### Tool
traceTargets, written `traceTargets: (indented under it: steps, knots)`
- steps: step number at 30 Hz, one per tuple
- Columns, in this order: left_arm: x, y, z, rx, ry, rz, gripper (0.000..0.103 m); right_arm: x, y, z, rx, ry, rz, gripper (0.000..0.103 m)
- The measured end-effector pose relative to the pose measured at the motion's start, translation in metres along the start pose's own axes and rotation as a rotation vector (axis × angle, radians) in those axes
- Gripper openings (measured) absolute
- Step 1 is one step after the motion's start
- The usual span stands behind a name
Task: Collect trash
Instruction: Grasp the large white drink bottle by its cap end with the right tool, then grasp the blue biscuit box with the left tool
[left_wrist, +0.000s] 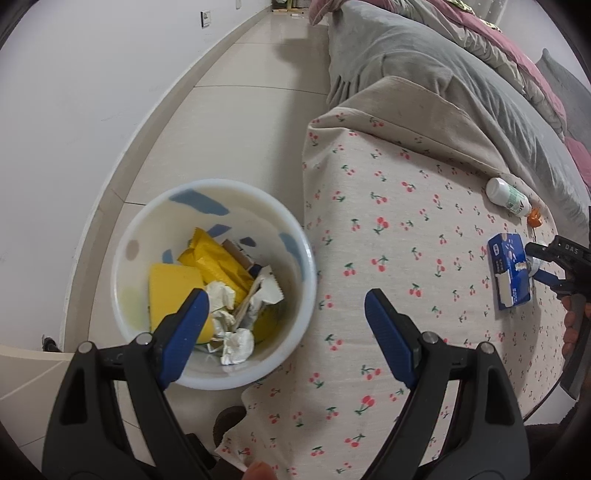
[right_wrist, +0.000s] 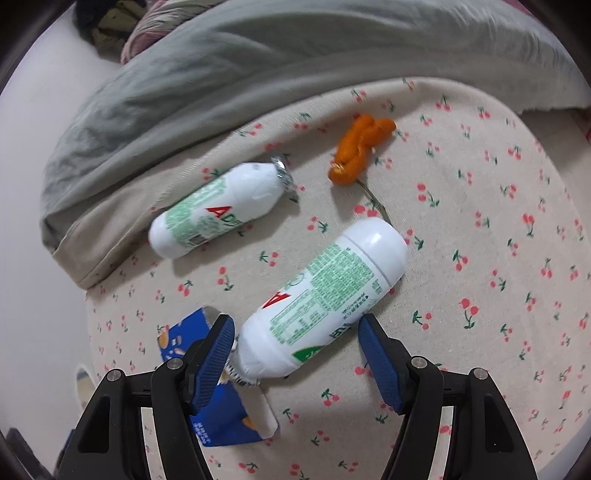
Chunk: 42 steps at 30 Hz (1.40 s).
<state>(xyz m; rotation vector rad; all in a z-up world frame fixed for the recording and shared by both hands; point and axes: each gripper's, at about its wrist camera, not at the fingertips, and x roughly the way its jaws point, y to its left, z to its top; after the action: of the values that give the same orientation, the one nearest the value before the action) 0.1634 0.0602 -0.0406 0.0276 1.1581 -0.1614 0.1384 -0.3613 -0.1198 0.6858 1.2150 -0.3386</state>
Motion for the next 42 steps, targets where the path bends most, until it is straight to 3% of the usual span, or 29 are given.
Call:
traceTargets:
  steps: [4, 6, 9, 21, 33, 42]
  knots:
    - [0.002, -0.015, 0.001, 0.018, 0.005, -0.013, 0.086, -0.002, -0.003, 0.004, -0.025, -0.012, 0.006, 0.066]
    - [0.002, -0.025, 0.002, 0.03, 0.007, -0.023, 0.086, -0.004, -0.005, 0.004, -0.046, -0.01, 0.006, 0.052]
    - [0.002, -0.043, 0.002, 0.05, 0.007, -0.044, 0.086, -0.005, -0.009, 0.003, -0.079, 0.009, 0.026, 0.045]
    - [0.0, -0.133, 0.004, 0.132, 0.031, -0.168, 0.086, -0.053, -0.021, -0.013, -0.182, -0.057, 0.054, 0.043]
    - [0.018, -0.209, -0.001, 0.185, 0.066, -0.269, 0.086, -0.083, -0.058, 0.002, -0.136, -0.105, 0.096, 0.043]
    - [0.03, -0.248, -0.008, 0.223, 0.059, -0.289, 0.083, -0.09, -0.072, 0.001, -0.1, -0.113, 0.129, 0.043]
